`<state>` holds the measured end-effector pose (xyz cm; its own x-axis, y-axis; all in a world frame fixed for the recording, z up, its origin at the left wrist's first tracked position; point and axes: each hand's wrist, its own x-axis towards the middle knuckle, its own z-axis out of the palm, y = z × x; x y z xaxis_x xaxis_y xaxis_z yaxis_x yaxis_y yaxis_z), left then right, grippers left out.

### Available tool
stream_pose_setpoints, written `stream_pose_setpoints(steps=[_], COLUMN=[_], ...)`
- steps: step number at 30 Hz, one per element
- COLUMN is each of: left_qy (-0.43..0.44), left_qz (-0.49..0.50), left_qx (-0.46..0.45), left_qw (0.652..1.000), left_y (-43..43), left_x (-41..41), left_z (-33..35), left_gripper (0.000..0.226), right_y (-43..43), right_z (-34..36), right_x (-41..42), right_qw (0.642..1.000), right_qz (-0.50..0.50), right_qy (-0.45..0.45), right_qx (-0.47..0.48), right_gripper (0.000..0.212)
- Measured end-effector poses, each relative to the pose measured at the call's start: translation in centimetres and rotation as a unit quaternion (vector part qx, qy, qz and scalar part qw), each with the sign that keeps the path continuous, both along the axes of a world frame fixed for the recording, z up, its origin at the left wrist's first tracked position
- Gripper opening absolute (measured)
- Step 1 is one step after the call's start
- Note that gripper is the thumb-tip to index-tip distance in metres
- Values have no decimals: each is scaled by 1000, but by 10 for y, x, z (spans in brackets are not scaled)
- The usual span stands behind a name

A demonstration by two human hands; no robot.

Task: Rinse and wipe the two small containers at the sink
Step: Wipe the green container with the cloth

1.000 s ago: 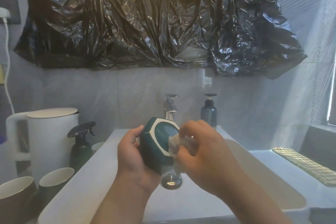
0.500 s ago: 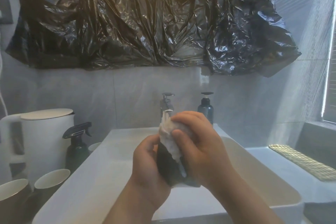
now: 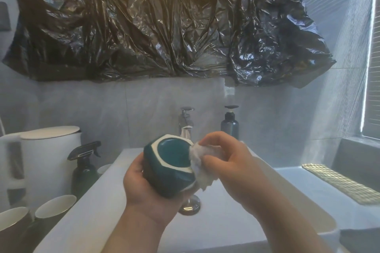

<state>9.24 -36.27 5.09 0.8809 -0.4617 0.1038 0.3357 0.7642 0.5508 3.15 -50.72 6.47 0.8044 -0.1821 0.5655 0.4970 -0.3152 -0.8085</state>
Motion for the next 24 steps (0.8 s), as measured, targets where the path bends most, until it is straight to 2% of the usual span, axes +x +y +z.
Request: stream_pose_setpoints(steps=[3, 7, 10, 14, 16, 20, 22, 24], left_qy=[2, 8, 2, 9, 14, 2, -13, -22], left_qz=[40, 90, 133, 156, 151, 112, 92, 79], left_qx=[-33, -73, -88, -76, -60, 7, 17, 13], left_qw=[999, 993, 987, 985, 987, 994, 995, 997], left_y=[4, 6, 2, -6, -10, -15, -15, -14], left_x=[4, 5, 3, -2, -4, -13, -17, -19], left_z=[-1, 1, 4, 4, 4, 6, 6, 6], left_gripper=[56, 50, 46, 47, 46, 53, 59, 66], right_y=[2, 7, 15, 26, 26, 15, 7, 4], right_z=[-1, -6, -9, -17, -22, -20, -14, -12], right_x=[-4, -2, 1, 8, 14, 15, 15, 14], right_qw=[997, 987, 968, 954, 956, 971, 978, 979], right_qz=[29, 61, 12, -30, -57, -117, -92, -49], right_qy=[-34, -96, -168, -220, -235, -209, -178, -163], right_qx=[-57, -116, -187, -202, -167, -5, 62, 110], right_gripper=[34, 30, 32, 28, 30, 22, 14, 18])
